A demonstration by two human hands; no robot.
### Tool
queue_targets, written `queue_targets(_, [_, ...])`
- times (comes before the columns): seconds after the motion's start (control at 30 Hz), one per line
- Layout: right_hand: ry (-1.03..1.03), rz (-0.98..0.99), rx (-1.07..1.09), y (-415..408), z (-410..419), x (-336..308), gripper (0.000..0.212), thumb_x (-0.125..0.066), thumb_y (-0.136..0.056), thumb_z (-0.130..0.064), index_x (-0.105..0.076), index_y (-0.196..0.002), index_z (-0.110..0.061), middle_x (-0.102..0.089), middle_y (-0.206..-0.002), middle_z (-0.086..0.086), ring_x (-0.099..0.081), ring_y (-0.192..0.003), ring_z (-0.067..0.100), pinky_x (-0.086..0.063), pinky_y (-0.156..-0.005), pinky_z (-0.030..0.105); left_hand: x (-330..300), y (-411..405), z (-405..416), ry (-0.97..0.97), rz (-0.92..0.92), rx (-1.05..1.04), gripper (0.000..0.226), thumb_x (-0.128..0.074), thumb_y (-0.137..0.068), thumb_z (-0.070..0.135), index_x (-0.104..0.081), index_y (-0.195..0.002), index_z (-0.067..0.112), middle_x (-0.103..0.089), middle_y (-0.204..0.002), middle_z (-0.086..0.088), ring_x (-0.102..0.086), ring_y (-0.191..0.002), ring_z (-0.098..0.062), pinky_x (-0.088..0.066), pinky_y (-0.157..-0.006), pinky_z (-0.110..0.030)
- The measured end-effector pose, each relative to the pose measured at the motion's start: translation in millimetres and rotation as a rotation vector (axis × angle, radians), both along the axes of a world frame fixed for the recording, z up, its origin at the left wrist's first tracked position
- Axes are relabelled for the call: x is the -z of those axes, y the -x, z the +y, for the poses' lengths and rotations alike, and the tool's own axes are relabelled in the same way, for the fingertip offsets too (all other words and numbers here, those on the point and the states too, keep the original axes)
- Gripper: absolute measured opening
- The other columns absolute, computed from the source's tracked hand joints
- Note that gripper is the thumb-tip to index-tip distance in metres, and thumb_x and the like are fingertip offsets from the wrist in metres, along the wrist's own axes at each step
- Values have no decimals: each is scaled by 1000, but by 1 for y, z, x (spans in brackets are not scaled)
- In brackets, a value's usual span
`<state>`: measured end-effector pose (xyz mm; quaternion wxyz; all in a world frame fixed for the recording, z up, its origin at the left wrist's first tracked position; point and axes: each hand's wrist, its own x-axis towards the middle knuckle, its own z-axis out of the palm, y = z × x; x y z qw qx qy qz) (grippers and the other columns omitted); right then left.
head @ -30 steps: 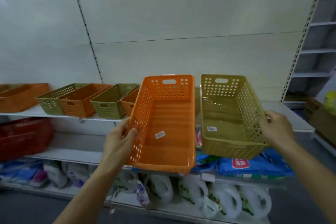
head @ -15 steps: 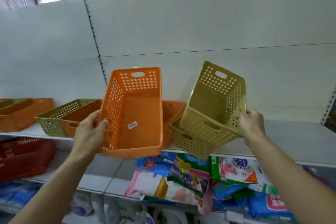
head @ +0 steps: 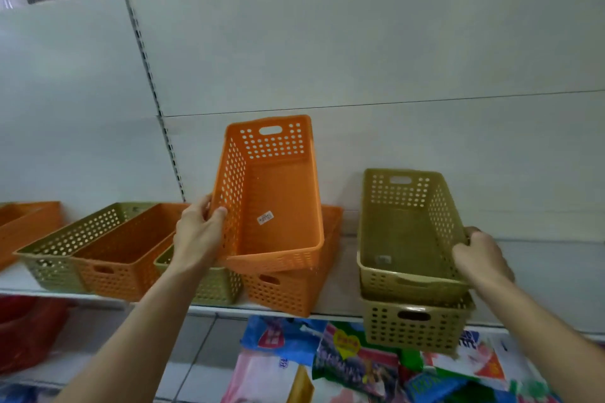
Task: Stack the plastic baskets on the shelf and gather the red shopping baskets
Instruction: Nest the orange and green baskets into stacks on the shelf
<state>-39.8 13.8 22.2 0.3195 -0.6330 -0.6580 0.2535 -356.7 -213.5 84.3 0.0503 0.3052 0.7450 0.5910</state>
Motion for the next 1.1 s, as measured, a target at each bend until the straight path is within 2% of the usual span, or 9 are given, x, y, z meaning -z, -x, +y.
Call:
queue_targets(0.07, [-13, -101, -27, -4, 2, -4, 18, -45, -88, -15, -52, -104, -21, -57, -94, 12, -52, -83, 31, -43, -75, 38, 8, 5, 13, 6, -24, 26, 33, -49, -97, 33, -54, -130, 31, -68, -112, -1, -68, -95, -24, -58, -81, -53])
queue_targets(0.2, [1, -262, -16, 1, 0, -1, 22, -47, -86, -16, -54, -106, -12, -58, -94, 14, -57, -82, 33, -50, -75, 41, 27, 28, 29, 49, -55, 73, 33, -49, -90, 43, -56, -122, 40, -70, -107, 4, -69, -93, -21, -58, -82, -52])
queue_targets(0.33, [-81, -367, 26, 7, -15, 5, 25, -48, -82, -13, -51, -107, -11, -60, -97, 18, -58, -83, 35, -48, -71, 41, 31, 53, 38, 82, -87, 112, 31, -49, -91, 42, -58, -121, 39, -71, -106, 4, -70, -92, -21, -58, -83, -51])
queue_targets(0.43, [-154, -385, 52, 13, -21, 5, 36, -49, -82, -7, -47, -118, -9, -60, -108, 23, -59, -95, 39, -44, -69, 39, 32, 71, 47, 121, -113, 149, 23, -48, -82, 55, -57, -103, 58, -73, -103, 6, -72, -91, -22, -57, -84, -50])
queue_targets(0.57, [-164, -411, 80, 14, -25, -1, 41, -49, -82, -11, -56, -122, -18, -63, -108, 21, -60, -93, 39, -48, -72, 40, 25, 85, 60, 173, -97, 207, 46, -45, -81, 51, -48, -127, 43, -73, -109, 0, -72, -88, -24, -58, -83, -48])
queue_targets(0.63, [-131, -426, 110, 14, -29, -3, 39, -49, -85, -14, -57, -123, -21, -65, -109, 20, -60, -93, 38, -47, -72, 38, 24, 90, 64, 199, -102, 239, 48, -45, -83, 50, -46, -130, 42, -72, -109, -1, -72, -87, -25, -59, -81, -48])
queue_targets(0.9, [-192, -530, 304, 26, -52, -5, 44, -49, -86, -7, -55, -129, -16, -53, -127, 22, -44, -112, 41, -44, -87, 45, 29, 104, 80, 232, -138, 367, 56, -44, -74, 59, -52, -126, 42, -74, -107, 2, -72, -90, -26, -58, -83, -48])
queue_targets(1.0, [-202, -467, 320, 32, -54, -10, 50, -48, -86, 2, -54, -134, -12, -54, -133, 23, -42, -120, 42, -44, -92, 47, 34, 106, 82, 246, -107, 389, 50, -42, -77, 66, -55, -120, 44, -75, -99, 4, -73, -83, -25, -60, -79, -46])
queue_targets(1.1, [-289, -454, 286, 57, -63, -24, 44, -46, -90, -5, -55, -133, -12, -56, -134, 18, -43, -119, 39, -43, -95, 47, 40, 110, 85, 265, -96, 401, 49, -39, -76, 71, -58, -113, 45, -75, -96, 5, -73, -83, -25, -59, -80, -45])
